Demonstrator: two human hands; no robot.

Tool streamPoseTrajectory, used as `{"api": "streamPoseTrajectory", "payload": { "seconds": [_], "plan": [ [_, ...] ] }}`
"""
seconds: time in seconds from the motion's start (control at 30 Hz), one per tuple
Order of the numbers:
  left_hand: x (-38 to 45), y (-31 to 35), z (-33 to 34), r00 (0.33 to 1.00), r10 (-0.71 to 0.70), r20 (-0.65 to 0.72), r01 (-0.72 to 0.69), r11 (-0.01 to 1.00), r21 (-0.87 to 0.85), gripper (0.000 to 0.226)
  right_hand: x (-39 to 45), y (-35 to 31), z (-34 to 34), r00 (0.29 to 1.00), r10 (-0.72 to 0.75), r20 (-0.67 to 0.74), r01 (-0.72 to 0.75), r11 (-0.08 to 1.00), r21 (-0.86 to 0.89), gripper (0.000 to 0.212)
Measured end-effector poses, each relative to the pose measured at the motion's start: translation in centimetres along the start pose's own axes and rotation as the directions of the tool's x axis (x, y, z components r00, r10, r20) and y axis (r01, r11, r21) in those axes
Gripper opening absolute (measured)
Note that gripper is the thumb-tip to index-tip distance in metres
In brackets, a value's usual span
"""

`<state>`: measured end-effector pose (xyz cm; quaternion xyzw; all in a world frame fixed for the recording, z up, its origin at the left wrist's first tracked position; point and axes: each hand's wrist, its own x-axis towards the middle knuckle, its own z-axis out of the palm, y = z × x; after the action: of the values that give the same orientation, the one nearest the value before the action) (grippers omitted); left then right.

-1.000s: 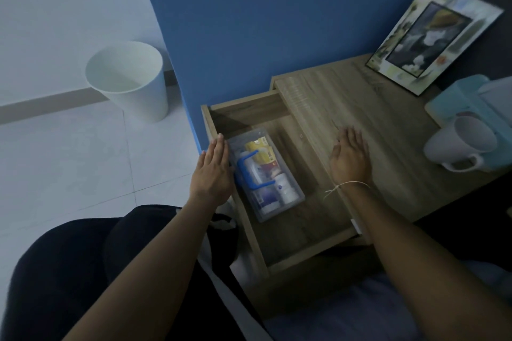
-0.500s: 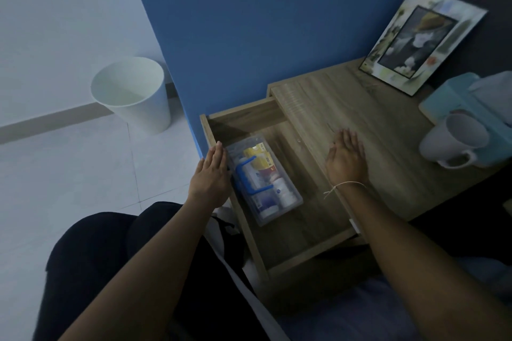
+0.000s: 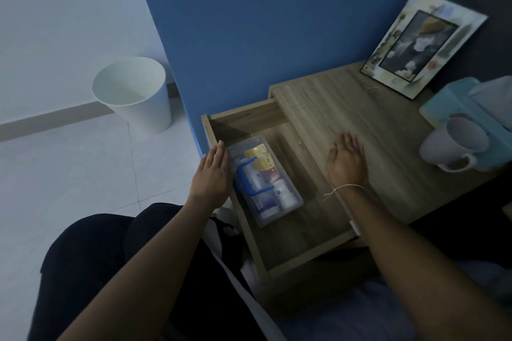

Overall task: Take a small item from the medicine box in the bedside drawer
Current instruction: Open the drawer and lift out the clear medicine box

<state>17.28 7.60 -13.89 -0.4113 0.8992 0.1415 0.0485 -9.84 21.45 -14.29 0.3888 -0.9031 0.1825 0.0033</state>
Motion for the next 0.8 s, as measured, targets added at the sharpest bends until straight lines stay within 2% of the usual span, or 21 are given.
{"api": "streamPoseTrajectory", "payload": {
  "seconds": [0.1, 0.23, 0.37, 0.43, 0.5, 0.57, 0.67, 0.8],
  "plan": [
    [0.5, 0.6, -0.4, 0.999, 0.023, -0.031, -0.022, 1.000, 0.012, 0.063, -0.5, -0.1, -0.2, 0.996, -0.069, -0.053, 0.072, 0.996, 0.046, 0.041],
    [2.2, 1.7, -1.0, 0.995, 0.088, -0.050, -0.089, 0.996, -0.024, 0.063, -2.6, -2.2, -0.5, 0.980, -0.172, -0.099, 0.184, 0.975, 0.126, 0.044],
    [4.8, 3.0, -1.1, 0.993, 0.115, 0.010, -0.115, 0.992, -0.043, 0.064, -6.4, -5.9, 1.0, 0.957, -0.284, 0.059, 0.262, 0.933, 0.245, 0.054],
    [6.0, 3.5, -1.0, 0.993, 0.113, 0.032, -0.111, 0.992, -0.057, 0.063, -8.1, -7.0, 2.4, 0.945, -0.266, 0.191, 0.236, 0.957, 0.167, 0.069],
    [7.3, 3.8, -0.7, 0.994, 0.095, 0.061, -0.090, 0.993, -0.072, 0.065, -9.6, -7.5, 3.8, 0.938, -0.189, 0.289, 0.165, 0.981, 0.105, 0.088],
    [8.3, 3.8, -0.3, 0.994, 0.070, 0.087, -0.064, 0.996, -0.068, 0.068, -10.8, -7.7, 4.8, 0.933, -0.121, 0.338, 0.104, 0.992, 0.068, 0.106],
    [9.8, 3.4, 0.3, 0.994, 0.027, 0.106, -0.015, 0.993, -0.116, 0.071, -11.4, -7.6, 5.7, 0.923, -0.051, 0.383, 0.028, 0.997, 0.067, 0.121],
    [11.1, 3.0, 0.9, 0.988, -0.044, 0.148, 0.074, 0.976, -0.205, 0.078, -11.6, -7.1, 6.3, 0.902, -0.080, 0.425, 0.048, 0.995, 0.086, 0.130]
  ]
}}
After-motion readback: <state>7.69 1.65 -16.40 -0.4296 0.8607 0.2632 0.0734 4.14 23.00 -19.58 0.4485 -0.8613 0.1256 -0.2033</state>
